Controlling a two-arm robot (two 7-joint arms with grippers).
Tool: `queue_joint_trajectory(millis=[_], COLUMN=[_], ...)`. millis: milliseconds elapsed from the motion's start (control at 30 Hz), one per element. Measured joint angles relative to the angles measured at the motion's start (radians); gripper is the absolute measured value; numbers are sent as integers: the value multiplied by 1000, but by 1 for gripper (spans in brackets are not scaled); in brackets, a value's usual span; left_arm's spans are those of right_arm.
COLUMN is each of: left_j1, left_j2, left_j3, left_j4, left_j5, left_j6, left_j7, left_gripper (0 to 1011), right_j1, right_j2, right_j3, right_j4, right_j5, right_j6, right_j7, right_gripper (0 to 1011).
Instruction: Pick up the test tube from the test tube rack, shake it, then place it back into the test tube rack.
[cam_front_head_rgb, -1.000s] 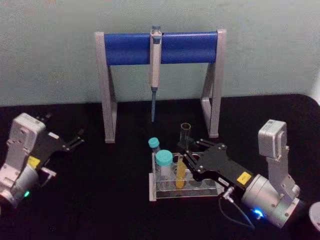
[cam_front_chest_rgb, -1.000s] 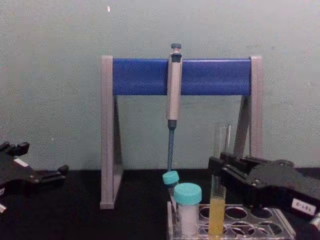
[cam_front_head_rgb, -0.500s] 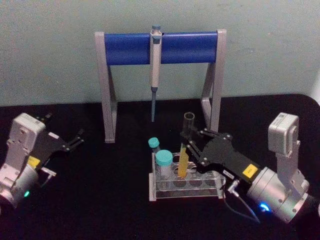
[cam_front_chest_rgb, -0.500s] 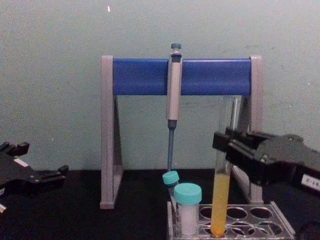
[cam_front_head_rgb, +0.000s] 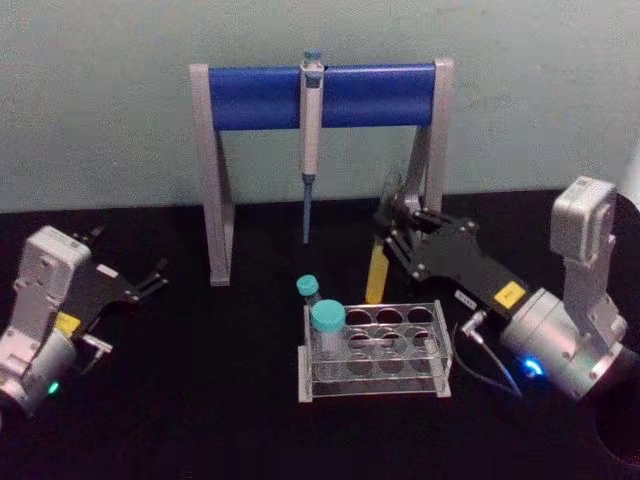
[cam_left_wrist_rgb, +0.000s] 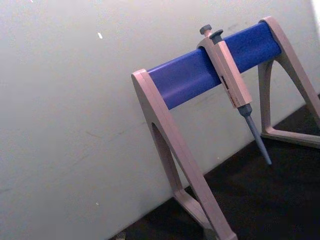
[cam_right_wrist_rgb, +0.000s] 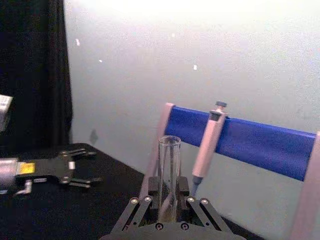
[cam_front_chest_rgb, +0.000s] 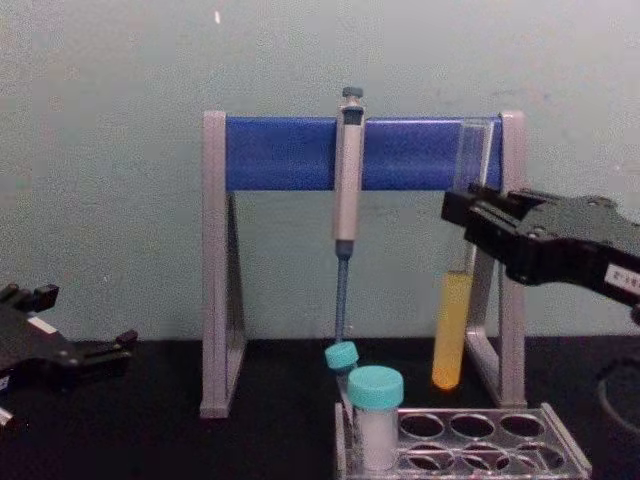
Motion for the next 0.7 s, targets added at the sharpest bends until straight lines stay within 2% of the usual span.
queue_joint_trajectory(millis=[300,700], left_j1=[0,0], left_j2=[0,0], left_j3=[0,0], left_j4=[0,0], left_j5=[0,0], left_j6=[0,0], left_j7=[0,0], left_gripper=[1001,1001], right_j1=[54,70], right_j2=[-26,-36], right_j3=[4,9], right_j4=[53,73], right_j5=[-17,-27], right_j6=[10,19], right_j7=[-13,-18], right_gripper=[229,229])
